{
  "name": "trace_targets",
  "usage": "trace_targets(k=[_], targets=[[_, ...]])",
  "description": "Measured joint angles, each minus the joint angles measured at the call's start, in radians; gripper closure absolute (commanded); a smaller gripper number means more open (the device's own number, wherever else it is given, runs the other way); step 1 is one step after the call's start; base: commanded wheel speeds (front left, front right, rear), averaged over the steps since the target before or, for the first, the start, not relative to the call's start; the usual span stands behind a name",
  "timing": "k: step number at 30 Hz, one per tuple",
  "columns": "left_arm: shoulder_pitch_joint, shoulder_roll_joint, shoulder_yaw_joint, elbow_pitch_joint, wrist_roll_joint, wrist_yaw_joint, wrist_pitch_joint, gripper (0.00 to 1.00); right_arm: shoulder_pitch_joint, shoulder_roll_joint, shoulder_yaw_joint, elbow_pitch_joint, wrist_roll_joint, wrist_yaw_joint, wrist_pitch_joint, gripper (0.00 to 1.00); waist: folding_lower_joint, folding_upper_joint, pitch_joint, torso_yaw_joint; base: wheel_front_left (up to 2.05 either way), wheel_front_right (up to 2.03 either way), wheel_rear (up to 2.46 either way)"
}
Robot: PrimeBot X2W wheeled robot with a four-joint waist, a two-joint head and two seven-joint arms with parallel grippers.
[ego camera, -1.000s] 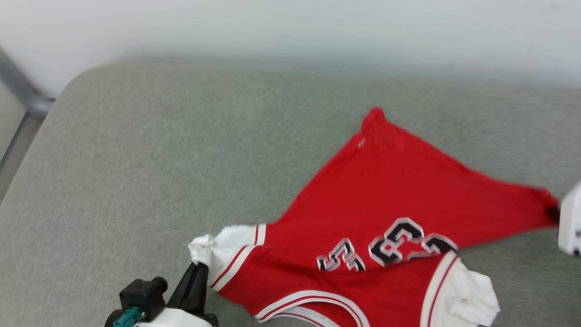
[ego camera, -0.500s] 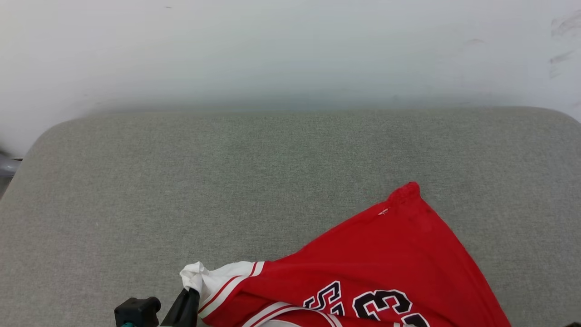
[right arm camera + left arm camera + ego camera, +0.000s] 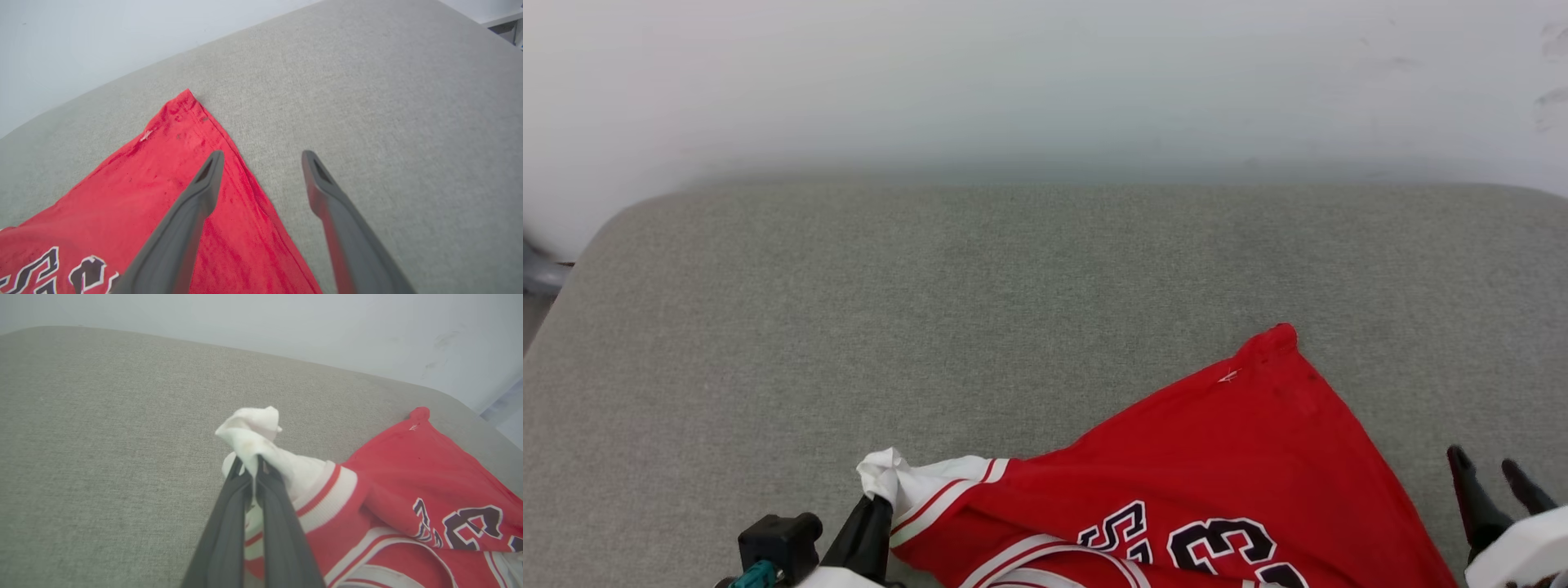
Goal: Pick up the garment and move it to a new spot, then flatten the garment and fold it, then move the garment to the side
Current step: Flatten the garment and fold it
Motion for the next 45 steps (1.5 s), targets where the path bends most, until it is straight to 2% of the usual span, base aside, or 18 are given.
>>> trace_targets(k=[4, 7, 13, 16, 19, 22, 27, 33, 34, 35, 36, 41, 45], targets=[[-0.033, -0.010, -0.010, -0.005, 0.008, 0.000, -0.012, 1.00, -0.115, -0.050, 0.050, 0.077, 0.024, 0.000, -0.070, 0.00, 0.0001, 0.0000, 0.030, 0.021, 0.00, 0.00, 0.00], [-0.060, -0.017, -0.021, -0.012, 0.012, 0.000, -0.022, 1.00, -0.213, -0.119, 0.129, 0.135, 0.039, 0.000, -0.032, 0.00, 0.0002, 0.0000, 0.064, 0.035, 0.00, 0.00, 0.00], [-0.122, -0.027, -0.049, -0.019, 0.026, -0.009, -0.040, 1.00, -0.439, -0.284, 0.295, 0.224, 0.114, 0.000, 0.235, 0.00, 0.0003, 0.0000, 0.143, 0.065, 0.00, 0.00, 0.00], [-0.153, -0.032, -0.064, -0.017, 0.030, -0.015, -0.047, 1.00, -0.536, -0.335, 0.356, 0.250, 0.141, 0.000, 0.382, 0.00, 0.0003, 0.0000, 0.181, 0.084, 0.00, 0.00, 0.00], [-0.178, -0.040, -0.076, -0.016, 0.034, -0.021, -0.057, 1.00, -0.612, -0.356, 0.423, 0.267, 0.147, 0.000, 0.493, 0.00, 0.0003, 0.0000, 0.216, 0.104, 0.00, 0.00, 0.00], [-0.204, -0.047, -0.088, -0.014, 0.035, -0.025, -0.068, 1.00, -0.667, -0.375, 0.480, 0.290, 0.137, 0.000, 0.556, 0.00, 0.0003, 0.0000, 0.250, 0.122, 0.00, 0.00, 0.00], [-0.239, -0.057, -0.104, -0.005, 0.035, -0.031, -0.086, 1.00, -0.713, -0.390, 0.552, 0.344, 0.146, 0.000, 0.575, 0.00, 0.0003, 0.0000, 0.301, 0.149, 0.00, 0.00, 0.00], [-0.266, -0.066, -0.112, 0.017, 0.034, -0.037, -0.101, 1.00, -0.745, -0.408, 0.604, 0.411, 0.208, -0.001, 0.588, 0.00, 0.0000, -0.0001, 0.342, 0.168, 0.00, 0.00, 0.00], [-0.268, -0.067, -0.112, 0.021, 0.033, -0.037, -0.103, 1.00, -0.749, -0.411, 0.609, 0.419, 0.224, -0.002, 0.593, 0.23, 0.0000, -0.0001, 0.345, 0.169, 0.00, 0.00, 0.00], [-0.269, -0.068, -0.112, 0.024, 0.032, -0.037, -0.104, 1.00, -0.754, -0.415, 0.621, 0.423, 0.231, -0.002, 0.597, 0.76, 0.0000, -0.0001, 0.346, 0.169, 0.00, 0.00, 0.00], [-0.270, -0.068, -0.111, 0.027, 0.031, -0.037, -0.105, 1.00, -0.759, -0.416, 0.626, 0.428, 0.245, -0.002, 0.599, 1.00, 0.0000, -0.0001, 0.346, 0.168, 0.00, 0.00, 0.00], [-0.272, -0.065, -0.107, 0.047, 0.025, -0.037, -0.109, 1.00, -0.768, -0.409, 0.672, 0.449, 0.292, -0.002, 0.568, 1.00, 0.0000, 0.0000, 0.328, 0.163, 0.00, 0.00, 0.00], [-0.272, -0.049, -0.093, 0.056, 0.016, -0.030, -0.103, 1.00, -0.772, -0.396, 0.673, 0.461, 0.313, -0.002, 0.500, 1.00, 0.0001, 0.0000, 0.294, 0.153, 0.00, 0.00, 0.00]])
